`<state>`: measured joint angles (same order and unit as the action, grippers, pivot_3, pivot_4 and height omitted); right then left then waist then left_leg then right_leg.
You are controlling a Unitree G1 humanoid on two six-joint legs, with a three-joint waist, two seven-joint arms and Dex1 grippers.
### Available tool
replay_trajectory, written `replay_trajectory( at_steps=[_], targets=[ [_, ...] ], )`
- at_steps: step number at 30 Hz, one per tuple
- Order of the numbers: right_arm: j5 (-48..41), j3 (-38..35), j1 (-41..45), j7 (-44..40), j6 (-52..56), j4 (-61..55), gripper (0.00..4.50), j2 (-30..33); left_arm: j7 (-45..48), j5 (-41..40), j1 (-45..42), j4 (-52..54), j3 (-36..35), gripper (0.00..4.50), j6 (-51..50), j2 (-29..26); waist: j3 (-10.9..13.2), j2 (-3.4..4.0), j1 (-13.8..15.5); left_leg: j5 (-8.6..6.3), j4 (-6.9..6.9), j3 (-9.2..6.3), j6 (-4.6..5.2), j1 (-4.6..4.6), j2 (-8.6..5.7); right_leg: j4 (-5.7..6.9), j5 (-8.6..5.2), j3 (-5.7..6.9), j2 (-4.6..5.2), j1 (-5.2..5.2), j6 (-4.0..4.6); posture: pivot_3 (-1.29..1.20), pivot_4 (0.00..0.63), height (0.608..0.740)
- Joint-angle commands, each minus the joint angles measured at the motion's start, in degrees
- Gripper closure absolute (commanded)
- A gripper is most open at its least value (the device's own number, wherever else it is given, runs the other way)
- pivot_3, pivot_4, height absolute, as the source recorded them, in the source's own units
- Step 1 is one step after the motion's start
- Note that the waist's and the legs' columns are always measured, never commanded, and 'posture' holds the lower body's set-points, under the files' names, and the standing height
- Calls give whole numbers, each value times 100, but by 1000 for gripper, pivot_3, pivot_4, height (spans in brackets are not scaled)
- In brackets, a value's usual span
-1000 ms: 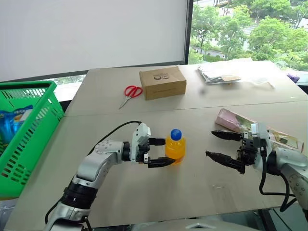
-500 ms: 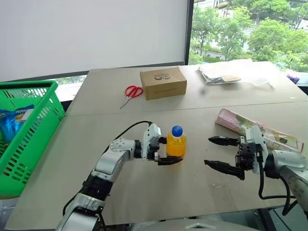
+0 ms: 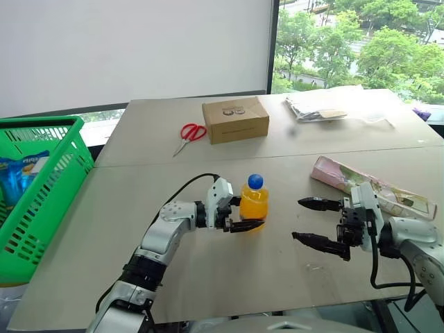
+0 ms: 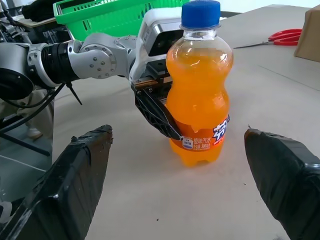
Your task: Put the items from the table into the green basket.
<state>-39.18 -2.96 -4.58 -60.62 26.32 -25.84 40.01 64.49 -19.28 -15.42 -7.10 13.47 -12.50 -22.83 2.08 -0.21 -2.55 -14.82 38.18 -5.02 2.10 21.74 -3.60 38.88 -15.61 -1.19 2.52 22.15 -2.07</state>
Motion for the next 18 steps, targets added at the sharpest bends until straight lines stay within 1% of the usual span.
replay_trajectory(
  at_steps=[1,3,5,6,7,10,14,17,18],
  targets=[
    [-37,-50,86,8,-86,-105,0,-36,-301,-46,-103,-34,-427,1411,208,16,0,0,-1,0,1,0,0,0,1,0,0,0,-1,0,0,-154,0,740],
    [-37,-62,85,35,-107,-111,0,-66,-666,-117,-251,-204,-775,1411,381,101,1,-1,-3,0,2,0,0,0,3,0,1,0,-2,0,-1,-154,0,740],
    [-77,-94,96,86,-124,-153,0,-127,-1379,-4,-535,-510,-1279,1411,603,95,1,-2,-2,0,4,0,0,0,11,0,2,0,-11,1,0,-164,0,740],
    [-100,-107,104,106,-127,-168,0,-153,-1581,27,-621,-602,-1435,1411,658,81,4,-6,3,0,4,0,0,1,11,0,2,1,-11,1,0,-164,0,740],
    [-225,-154,165,185,-74,-204,0,-221,-1950,167,-781,-715,-1624,1411,661,-57,7,-10,6,0,5,-4,-1,2,12,0,3,5,-13,1,0,-164,0,740],
    [-549,-258,416,482,67,-334,0,-445,-2803,221,-1268,-859,-2276,1411,289,-500,16,-25,-58,0,9,-8,-2,8,21,1,8,7,-24,7,7,-162,0,740],
    [-753,-236,921,899,188,-380,0,-714,-3795,286,-1889,-1286,-3065,1411,17,-1131,17,-29,-121,-2,6,-7,-3,16,21,-2,10,6,-24,15,9,-124,0,740],
    [-740,-97,1467,1031,246,-282,0,-853,-4462,357,-2436,-1907,-3656,1411,-264,-1947,15,-37,-133,-2,0,-7,-4,31,17,0,12,2,-23,37,10,-71,0,740],
    [-749,-67,1628,1076,277,-221,0,-901,-4613,472,-2535,-2080,-3724,1411,-277,-2222,19,-42,-147,-2,-2,-6,-5,30,16,6,12,1,-22,41,11,-56,0,740]
  ],
)
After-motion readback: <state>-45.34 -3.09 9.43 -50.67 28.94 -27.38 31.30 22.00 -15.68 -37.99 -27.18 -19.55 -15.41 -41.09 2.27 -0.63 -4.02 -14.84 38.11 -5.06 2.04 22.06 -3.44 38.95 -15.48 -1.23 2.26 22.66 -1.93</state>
